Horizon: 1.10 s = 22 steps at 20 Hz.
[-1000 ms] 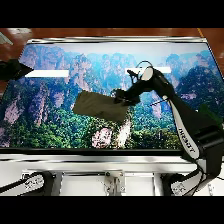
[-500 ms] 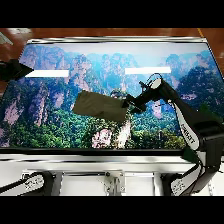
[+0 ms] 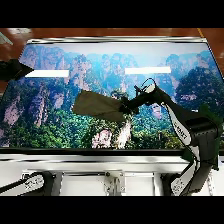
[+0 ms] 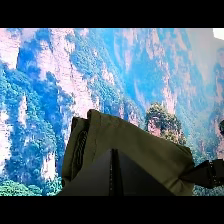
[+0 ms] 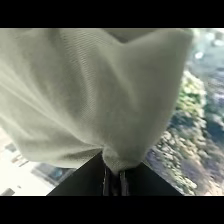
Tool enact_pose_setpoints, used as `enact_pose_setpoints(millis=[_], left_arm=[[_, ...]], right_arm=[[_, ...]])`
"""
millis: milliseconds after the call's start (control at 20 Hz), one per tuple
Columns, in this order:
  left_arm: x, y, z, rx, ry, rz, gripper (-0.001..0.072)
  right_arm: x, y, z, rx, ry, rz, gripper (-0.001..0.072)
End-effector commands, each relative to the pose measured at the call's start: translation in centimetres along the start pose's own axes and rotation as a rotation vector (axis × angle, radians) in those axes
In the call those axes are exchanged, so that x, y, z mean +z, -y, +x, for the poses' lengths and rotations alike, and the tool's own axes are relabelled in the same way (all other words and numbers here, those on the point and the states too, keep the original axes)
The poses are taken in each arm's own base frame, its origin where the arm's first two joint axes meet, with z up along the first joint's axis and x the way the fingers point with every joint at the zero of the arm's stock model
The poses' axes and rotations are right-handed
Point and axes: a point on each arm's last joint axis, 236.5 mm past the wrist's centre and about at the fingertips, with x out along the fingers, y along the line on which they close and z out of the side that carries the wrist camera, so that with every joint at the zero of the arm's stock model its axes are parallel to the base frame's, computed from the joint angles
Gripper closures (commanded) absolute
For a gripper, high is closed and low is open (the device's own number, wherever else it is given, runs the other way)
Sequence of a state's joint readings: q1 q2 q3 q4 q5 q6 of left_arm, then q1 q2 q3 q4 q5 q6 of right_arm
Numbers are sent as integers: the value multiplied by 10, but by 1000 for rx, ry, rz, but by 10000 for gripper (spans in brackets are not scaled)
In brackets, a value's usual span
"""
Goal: Fold the shirts.
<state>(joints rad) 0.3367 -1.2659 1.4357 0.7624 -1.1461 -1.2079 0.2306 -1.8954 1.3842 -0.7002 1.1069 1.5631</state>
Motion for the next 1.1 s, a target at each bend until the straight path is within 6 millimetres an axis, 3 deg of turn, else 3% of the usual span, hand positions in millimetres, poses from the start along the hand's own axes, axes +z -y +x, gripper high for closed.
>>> enact_pose_setpoints(millis=[0, 100, 200, 350, 450, 550, 700, 900, 1050], left_arm=[[0, 1, 0, -3, 1, -1, 665], [0, 1, 0, -3, 1, -1, 665], [0, 1, 0, -3, 1, -1, 665], [-6, 3, 0, -12, -24, 3, 664], [-13, 6, -1, -24, -55, 3, 664], [-15, 7, -1, -27, -62, 3, 664], [-15, 7, -1, -27, -63, 3, 664], [-22, 9, -1, -38, -91, 12, 664], [-25, 11, -2, -44, -107, 12, 664]], right_arm=[[7, -36, -21, 126, 33, -120, 648], [15, -67, -68, 194, 82, -184, 648], [23, -87, -133, 227, 176, -245, 648], [28, -85, -241, 234, 370, -243, 648], [26, -55, -309, 171, 506, -176, 648], [16, -13, -372, 85, 632, -80, 648], [-8, 48, -442, -51, 784, 41, 648], [-34, 107, -507, -162, 954, 160, 648], [-47, 136, -528, -200, 999, 217, 648]])
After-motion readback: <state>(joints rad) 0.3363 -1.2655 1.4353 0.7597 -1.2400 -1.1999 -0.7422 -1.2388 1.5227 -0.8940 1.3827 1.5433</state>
